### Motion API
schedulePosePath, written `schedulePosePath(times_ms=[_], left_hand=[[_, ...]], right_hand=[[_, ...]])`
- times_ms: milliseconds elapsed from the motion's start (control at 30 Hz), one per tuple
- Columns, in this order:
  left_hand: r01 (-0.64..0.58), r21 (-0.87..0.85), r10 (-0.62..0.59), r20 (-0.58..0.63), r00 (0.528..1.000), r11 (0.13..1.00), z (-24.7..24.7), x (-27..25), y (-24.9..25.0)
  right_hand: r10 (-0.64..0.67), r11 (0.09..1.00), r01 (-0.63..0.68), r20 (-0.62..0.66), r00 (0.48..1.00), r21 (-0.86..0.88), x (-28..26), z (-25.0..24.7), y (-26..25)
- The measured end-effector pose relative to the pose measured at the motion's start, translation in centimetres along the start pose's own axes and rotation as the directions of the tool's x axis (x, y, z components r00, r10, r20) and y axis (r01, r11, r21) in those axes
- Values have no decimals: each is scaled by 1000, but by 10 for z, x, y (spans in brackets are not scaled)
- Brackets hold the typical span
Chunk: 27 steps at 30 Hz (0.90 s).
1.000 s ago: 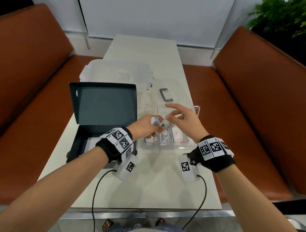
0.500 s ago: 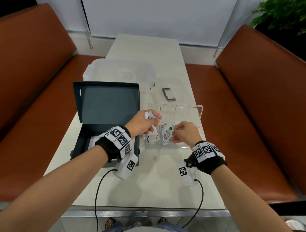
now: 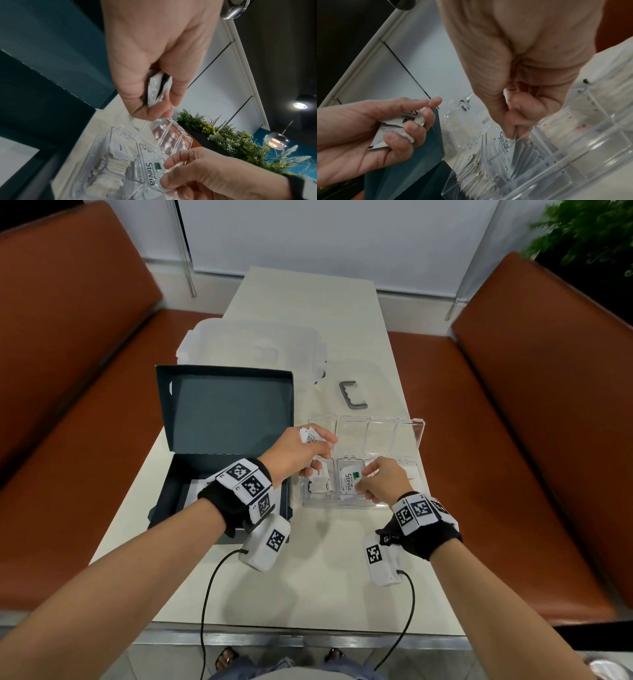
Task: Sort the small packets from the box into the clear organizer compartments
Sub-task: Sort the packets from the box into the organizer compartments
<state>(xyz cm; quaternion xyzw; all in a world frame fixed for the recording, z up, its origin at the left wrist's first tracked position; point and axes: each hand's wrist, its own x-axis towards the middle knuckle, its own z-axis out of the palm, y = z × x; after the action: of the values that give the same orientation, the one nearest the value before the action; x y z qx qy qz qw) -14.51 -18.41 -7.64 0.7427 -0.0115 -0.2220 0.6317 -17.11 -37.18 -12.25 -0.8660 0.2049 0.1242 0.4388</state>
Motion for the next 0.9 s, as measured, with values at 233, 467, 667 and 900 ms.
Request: schedulePosePath(times_ms=[233,467,667,900], left_hand=[[17,-18,-17,15,1000,1000,2,2,1],[135,-223,-117,92,989,965,7,-1,4],[274,-525,-178,226,958,806,6,-5,9],[243,-521,-124,252,960,818,5,-5,5]], right_hand=[[-45,953,39,-11,999,-299,0,-2,-11],[-295,782,216,-43,954,-584,-1,2,-12],[-307,784,229,-40,951,-576,-3,-4,-9],[-543,839,508,-234,807,-195,-21,-26,-43]])
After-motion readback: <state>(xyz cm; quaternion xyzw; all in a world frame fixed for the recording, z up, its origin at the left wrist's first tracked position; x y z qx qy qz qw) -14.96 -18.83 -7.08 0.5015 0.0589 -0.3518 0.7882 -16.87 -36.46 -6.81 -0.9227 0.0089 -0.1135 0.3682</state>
